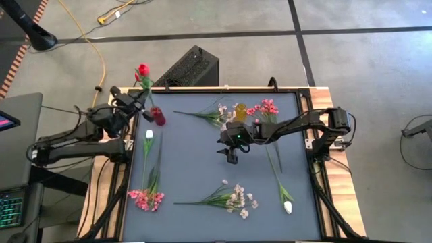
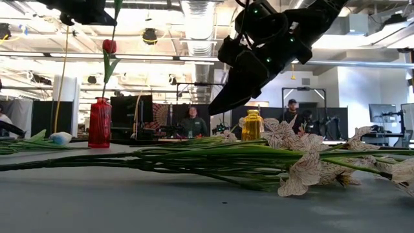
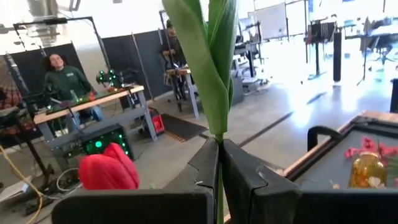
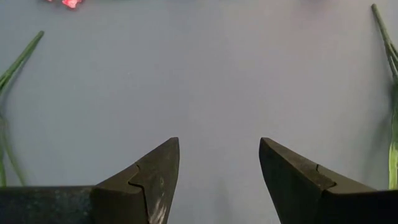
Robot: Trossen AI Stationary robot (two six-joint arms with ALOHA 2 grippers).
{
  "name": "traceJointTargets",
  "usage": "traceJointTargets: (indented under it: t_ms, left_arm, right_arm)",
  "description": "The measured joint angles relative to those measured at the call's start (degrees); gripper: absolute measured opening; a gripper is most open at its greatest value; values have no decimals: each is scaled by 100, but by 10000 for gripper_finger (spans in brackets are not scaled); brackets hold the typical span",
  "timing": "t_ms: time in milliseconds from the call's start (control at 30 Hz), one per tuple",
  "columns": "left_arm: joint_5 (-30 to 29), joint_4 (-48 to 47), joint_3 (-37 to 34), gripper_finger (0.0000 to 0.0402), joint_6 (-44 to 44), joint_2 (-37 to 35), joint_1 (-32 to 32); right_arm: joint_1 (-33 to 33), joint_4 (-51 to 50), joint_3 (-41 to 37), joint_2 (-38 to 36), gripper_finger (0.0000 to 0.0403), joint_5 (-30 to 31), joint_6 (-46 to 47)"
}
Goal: Sort flowers into vase by color
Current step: Put the red flower into the red vase
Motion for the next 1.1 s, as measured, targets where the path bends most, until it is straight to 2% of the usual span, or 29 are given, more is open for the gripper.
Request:
traceJointTargets:
  t_ms: [267, 600, 1100]
  left_arm:
    - [-29, -415, -2, 0, -148, 31, 2]
    - [-112, -427, -2, 0, -151, 66, 119]
    - [313, -503, -2, 0, -364, 141, 547]
  right_arm:
    - [-4, 6, 0, 0, 249, 0, -13]
    - [-4, 4, 0, 0, 249, 0, 4]
    - [-4, 4, 0, 0, 249, 0, -1]
